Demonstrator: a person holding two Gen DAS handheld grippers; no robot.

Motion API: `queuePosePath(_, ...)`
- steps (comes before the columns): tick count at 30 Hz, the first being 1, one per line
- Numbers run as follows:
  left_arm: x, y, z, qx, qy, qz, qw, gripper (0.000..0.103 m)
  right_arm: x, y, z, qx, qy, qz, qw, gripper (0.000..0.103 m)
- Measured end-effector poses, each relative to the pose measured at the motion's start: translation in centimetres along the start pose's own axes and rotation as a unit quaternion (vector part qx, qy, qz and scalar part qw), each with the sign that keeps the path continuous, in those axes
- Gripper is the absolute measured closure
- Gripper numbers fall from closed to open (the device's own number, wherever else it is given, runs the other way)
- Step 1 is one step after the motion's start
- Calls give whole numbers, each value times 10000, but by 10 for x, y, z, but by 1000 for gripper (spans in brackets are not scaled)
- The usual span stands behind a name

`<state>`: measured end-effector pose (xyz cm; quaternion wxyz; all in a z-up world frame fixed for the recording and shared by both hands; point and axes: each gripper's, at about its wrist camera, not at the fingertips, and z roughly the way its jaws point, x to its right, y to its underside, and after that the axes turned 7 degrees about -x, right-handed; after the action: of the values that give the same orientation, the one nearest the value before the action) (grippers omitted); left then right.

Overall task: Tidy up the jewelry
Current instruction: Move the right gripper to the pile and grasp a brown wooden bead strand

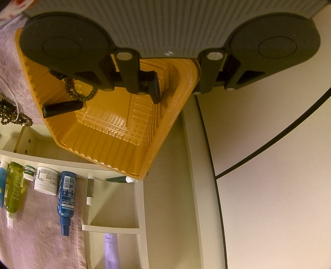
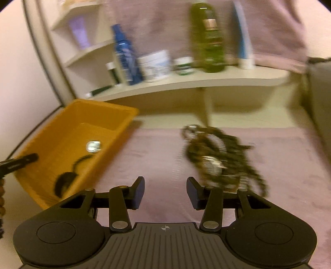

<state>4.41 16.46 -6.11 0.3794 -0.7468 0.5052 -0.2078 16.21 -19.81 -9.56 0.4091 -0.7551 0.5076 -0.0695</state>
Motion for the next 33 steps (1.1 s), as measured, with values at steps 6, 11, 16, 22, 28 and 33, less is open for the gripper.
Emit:
queuePosePath(6, 1, 0, 0, -3, -4, 4, 10000, 84, 18, -7, -2, 31, 197, -117, 9997, 65)
queuePosePath(11, 0, 0, 0, -11, 0, -6, 10000, 84, 19, -12, 0, 53, 179, -273, 9995, 69)
queuePosePath(16, 0, -1, 2, -26, 5, -14, 10000, 84, 14, -3, 6, -153, 154, -401, 9990, 70)
queuePosePath(22, 0, -1, 2, -29, 6, -22, 10000, 84, 14, 13, 4, -289, 292, -346, 9986, 70)
queuePosePath(28, -1, -1, 2, -27, 7, -21, 10000, 84, 30, 12, -2, -195, 560, -96, 9982, 70)
queuePosePath(33, -1, -1, 2, -29, 6, -14, 10000, 84, 42, 10, 3, -229, 685, 121, 9973, 71)
